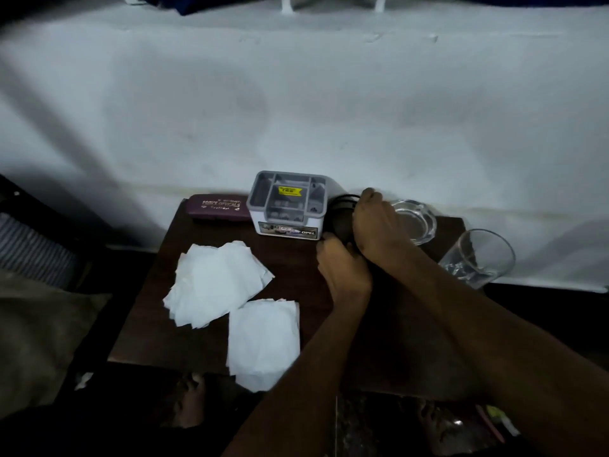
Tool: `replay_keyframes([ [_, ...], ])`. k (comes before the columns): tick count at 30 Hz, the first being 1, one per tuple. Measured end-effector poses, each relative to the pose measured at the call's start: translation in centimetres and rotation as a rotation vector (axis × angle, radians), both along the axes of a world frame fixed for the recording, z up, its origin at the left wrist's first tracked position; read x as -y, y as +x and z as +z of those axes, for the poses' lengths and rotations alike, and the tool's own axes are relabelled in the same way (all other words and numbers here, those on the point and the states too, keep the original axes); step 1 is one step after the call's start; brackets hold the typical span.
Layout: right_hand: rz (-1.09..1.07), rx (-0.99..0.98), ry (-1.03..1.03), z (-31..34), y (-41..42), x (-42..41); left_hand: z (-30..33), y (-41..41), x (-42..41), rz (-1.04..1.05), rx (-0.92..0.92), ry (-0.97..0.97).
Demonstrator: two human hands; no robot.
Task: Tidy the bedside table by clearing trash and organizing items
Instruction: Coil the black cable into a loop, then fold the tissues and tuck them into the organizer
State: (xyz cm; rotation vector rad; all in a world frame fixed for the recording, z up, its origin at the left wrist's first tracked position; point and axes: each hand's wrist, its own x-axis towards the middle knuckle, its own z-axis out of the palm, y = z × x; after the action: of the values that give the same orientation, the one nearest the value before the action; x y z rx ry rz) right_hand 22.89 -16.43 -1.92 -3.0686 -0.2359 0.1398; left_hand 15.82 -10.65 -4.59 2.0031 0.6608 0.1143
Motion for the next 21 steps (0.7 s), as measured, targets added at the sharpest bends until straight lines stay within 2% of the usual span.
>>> replay_keyframes([
  [6, 0.100, 0.053, -0.060, 0.5, -0.6, 0.0, 0.6, -1.8, 0.7, -0.098, -0.040, 0.035],
  [8, 0.117, 0.066, -0.066, 1.1, -1.4, 0.1, 1.1, -2.7, -0.2, -0.135, 0.027, 0.056],
  [11, 0.058, 0.237, 0.105, 1.6, -4.5, 0.7, 2.1, -5.4, -2.8, -0.139, 0.182, 0.148],
  [13, -0.028, 0.280, 0.281, 1.3, -8.2, 0.3, 2.6, -8.0, -5.6, 0.013, 0.262, 0.173],
  [15, -0.105, 0.226, 0.448, 0.3, -12.4, -1.1, 2.5, -10.8, -8.9, 0.256, 0.280, 0.166],
  [18, -0.132, 0.105, 0.586, -1.8, -17.6, -4.2, 0.8, -14.9, -13.1, 0.515, 0.138, 0.179],
  [21, -0.202, 0.010, 0.550, -2.8, -20.5, -6.9, -0.6, -17.5, -13.8, 0.519, -0.033, 0.238],
])
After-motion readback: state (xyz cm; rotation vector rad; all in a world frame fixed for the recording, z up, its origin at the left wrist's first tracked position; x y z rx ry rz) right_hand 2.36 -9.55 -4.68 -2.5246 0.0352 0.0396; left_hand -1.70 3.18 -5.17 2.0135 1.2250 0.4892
